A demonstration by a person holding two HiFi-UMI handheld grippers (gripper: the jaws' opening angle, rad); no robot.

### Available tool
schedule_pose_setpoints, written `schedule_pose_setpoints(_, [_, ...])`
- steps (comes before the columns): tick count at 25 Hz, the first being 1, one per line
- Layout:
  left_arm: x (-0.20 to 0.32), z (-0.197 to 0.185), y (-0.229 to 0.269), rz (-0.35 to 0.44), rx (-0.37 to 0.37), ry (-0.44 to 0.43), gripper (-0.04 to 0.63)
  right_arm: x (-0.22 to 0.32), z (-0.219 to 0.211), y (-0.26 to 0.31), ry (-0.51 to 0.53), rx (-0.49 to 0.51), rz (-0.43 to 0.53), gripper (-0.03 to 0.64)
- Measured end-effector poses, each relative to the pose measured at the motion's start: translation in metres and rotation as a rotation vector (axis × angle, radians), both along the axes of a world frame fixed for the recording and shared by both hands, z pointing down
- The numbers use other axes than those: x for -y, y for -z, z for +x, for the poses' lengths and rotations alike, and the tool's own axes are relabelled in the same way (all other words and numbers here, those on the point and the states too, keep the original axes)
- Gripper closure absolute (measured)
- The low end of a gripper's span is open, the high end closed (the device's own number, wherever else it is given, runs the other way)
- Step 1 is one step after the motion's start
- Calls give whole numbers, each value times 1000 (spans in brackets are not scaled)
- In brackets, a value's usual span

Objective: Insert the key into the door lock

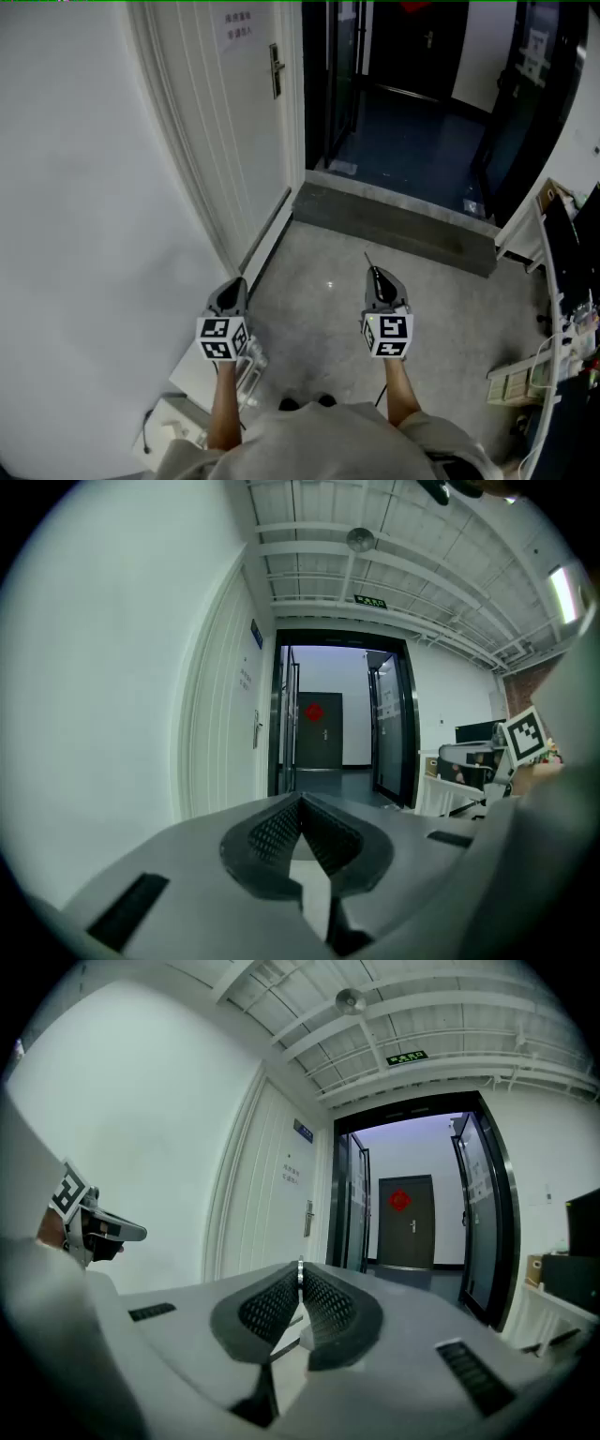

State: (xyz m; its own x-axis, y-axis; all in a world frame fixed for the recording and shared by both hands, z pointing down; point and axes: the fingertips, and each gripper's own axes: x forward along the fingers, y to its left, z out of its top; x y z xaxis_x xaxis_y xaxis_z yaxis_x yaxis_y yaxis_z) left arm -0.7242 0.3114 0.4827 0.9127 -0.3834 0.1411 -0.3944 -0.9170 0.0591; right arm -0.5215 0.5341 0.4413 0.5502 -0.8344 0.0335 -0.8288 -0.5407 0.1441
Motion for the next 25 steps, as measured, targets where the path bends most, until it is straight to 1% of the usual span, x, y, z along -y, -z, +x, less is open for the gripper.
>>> schedule_pose_setpoints(8, [-4, 1, -3, -4, 4, 4, 578, 0, 1, -4, 13, 5, -6, 587])
schedule_pose_setpoints(13, [-9, 5, -3, -1, 7, 5, 578, -3, 4, -3, 19, 6, 7, 586])
schedule_pose_setpoints(25, [-37, 40, -6, -1, 11, 15, 578, -21, 36, -8, 55, 9, 10, 586])
